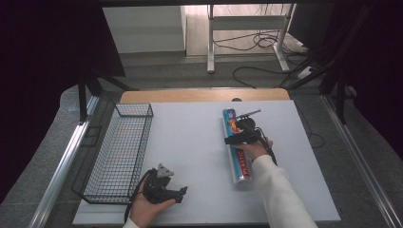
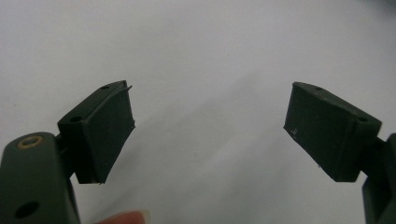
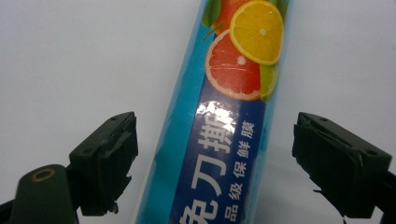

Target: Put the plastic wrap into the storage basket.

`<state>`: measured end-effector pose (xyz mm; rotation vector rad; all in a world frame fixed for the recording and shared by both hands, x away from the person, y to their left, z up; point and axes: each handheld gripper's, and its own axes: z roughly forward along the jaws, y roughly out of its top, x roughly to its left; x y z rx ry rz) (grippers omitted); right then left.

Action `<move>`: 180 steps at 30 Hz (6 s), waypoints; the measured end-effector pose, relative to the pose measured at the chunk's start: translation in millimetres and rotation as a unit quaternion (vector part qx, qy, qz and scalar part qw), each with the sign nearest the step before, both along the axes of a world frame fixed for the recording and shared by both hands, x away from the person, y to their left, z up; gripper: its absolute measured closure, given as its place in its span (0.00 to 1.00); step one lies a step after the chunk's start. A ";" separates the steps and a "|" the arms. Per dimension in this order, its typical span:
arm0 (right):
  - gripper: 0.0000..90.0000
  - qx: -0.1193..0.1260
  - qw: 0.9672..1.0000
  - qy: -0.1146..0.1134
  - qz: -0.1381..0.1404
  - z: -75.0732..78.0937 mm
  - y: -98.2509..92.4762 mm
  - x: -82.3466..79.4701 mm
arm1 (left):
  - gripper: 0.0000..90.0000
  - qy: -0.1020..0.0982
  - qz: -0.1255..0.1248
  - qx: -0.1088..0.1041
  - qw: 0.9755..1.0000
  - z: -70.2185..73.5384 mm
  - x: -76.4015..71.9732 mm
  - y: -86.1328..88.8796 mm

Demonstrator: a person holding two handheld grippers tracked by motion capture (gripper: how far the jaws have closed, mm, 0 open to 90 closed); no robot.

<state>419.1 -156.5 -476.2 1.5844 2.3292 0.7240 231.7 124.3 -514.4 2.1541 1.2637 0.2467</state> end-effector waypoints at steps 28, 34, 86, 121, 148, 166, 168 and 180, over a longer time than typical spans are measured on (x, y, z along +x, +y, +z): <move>0.21 -0.053 0.997 0.054 -0.011 -22.2 14.1 9.5 | 0.17 0.000 -0.006 0.005 1.000 -0.8 -0.9 -1.7; 0.29 -0.060 0.995 0.070 -0.022 -25.9 18.3 12.6 | 0.17 0.000 -0.006 0.006 1.000 -1.0 -0.9 -1.7; 0.36 0.039 0.996 0.023 0.075 65.9 11.7 -27.6 | 0.16 -0.006 0.000 -0.019 1.000 2.6 -0.2 2.2; 0.36 0.168 0.983 0.002 0.071 60.0 78.1 -47.6 | 0.18 0.014 0.012 -0.241 0.970 49.9 61.6 -34.5; 0.34 0.186 0.980 0.029 0.064 48.8 97.4 -52.3 | 0.34 0.070 0.005 -0.260 0.963 39.1 85.0 -22.8; 0.13 0.220 0.970 0.065 0.083 50.2 77.9 -45.6 | 0.35 0.081 0.018 -0.278 0.957 38.4 91.8 -1.6; 0.13 0.231 0.968 0.060 0.084 54.1 70.7 -48.5 | 0.35 0.079 0.022 -0.273 0.958 38.6 91.2 0.0; 0.14 0.186 0.980 -0.013 0.075 51.4 -23.2 -84.3 | 0.35 0.057 0.030 -0.214 0.975 58.3 80.1 18.7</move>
